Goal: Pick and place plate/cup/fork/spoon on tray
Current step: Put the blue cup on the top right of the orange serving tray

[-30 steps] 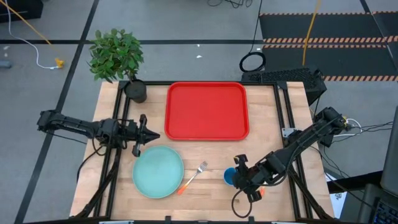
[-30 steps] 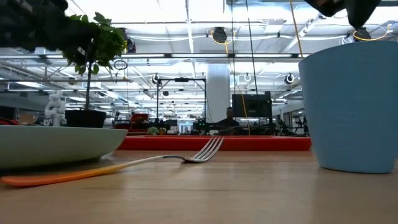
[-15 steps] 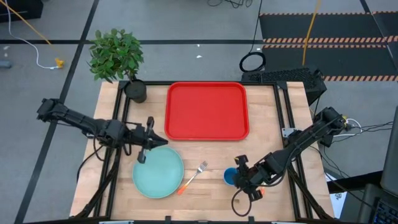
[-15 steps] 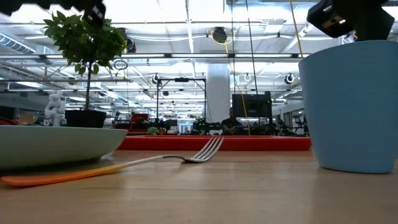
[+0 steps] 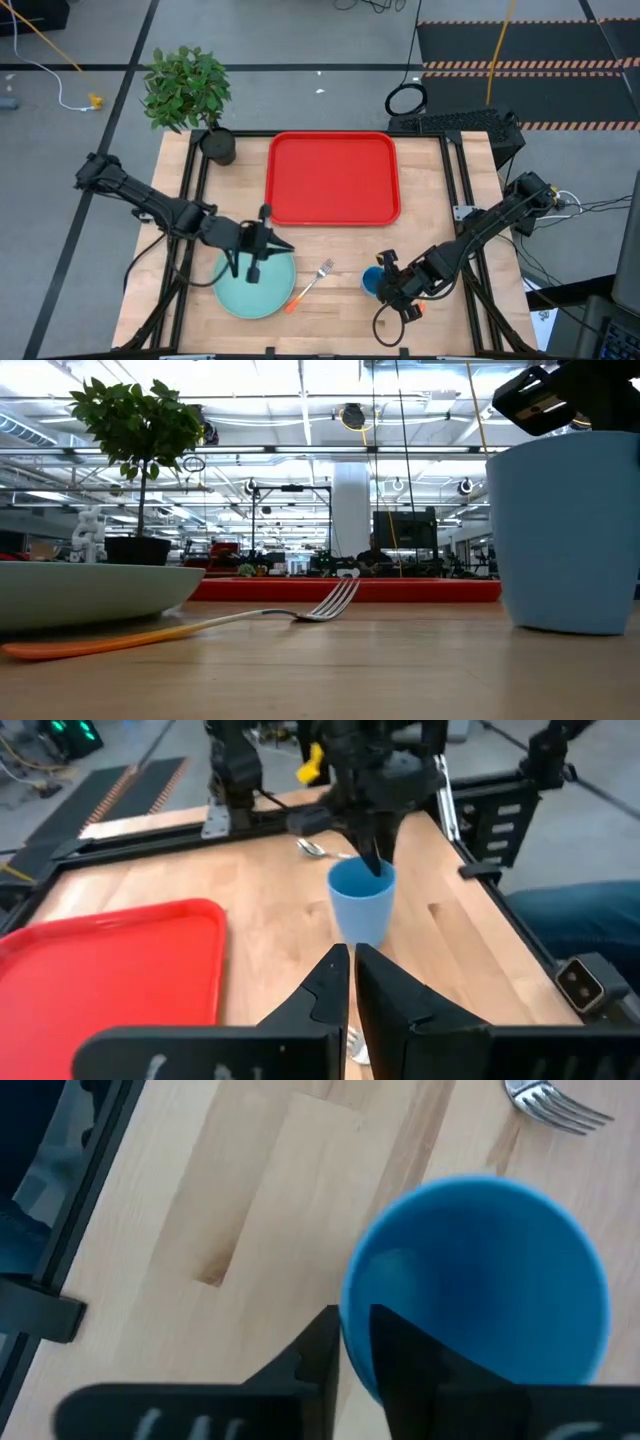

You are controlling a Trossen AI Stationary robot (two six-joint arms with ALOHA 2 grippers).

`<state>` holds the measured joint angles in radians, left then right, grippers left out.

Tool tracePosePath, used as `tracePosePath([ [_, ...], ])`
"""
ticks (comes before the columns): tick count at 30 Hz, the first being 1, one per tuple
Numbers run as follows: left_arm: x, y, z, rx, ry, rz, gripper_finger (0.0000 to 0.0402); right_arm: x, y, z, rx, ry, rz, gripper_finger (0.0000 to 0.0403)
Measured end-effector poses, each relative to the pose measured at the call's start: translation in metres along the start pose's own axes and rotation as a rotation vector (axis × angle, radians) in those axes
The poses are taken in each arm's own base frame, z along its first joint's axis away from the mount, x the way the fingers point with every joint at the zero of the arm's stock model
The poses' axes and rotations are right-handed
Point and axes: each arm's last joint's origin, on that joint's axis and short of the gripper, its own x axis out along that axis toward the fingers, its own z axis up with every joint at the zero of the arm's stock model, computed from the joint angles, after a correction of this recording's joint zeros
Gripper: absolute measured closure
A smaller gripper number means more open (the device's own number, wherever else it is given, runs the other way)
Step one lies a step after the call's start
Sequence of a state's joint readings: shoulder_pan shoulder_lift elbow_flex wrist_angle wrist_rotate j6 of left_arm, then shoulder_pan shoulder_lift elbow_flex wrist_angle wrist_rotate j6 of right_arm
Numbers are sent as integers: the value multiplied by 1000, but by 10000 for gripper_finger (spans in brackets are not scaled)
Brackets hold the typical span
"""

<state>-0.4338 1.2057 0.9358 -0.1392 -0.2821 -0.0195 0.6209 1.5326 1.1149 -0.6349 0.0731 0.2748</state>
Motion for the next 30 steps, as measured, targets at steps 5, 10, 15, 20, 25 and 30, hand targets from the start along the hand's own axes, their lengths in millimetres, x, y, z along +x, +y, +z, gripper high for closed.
tracePosePath([
  [5,8,-5,3,19,13,-9,376,-6,0,2,-3,-34,11,398],
  [10,7,-5,3,-5,15,-10,376,-28,0,9,17,-107,27,394],
  [15,7,-6,2,-2,22,-15,376,-58,-5,17,-42,-212,-14,400],
  [20,7,-5,2,0,23,-12,376,-87,-28,16,-122,-256,-187,401],
  [25,7,-5,2,35,23,-10,376,-109,-67,12,-171,-261,-392,401],
  [30,8,-1,2,46,25,4,376,-124,-116,10,-148,-253,-547,402],
])
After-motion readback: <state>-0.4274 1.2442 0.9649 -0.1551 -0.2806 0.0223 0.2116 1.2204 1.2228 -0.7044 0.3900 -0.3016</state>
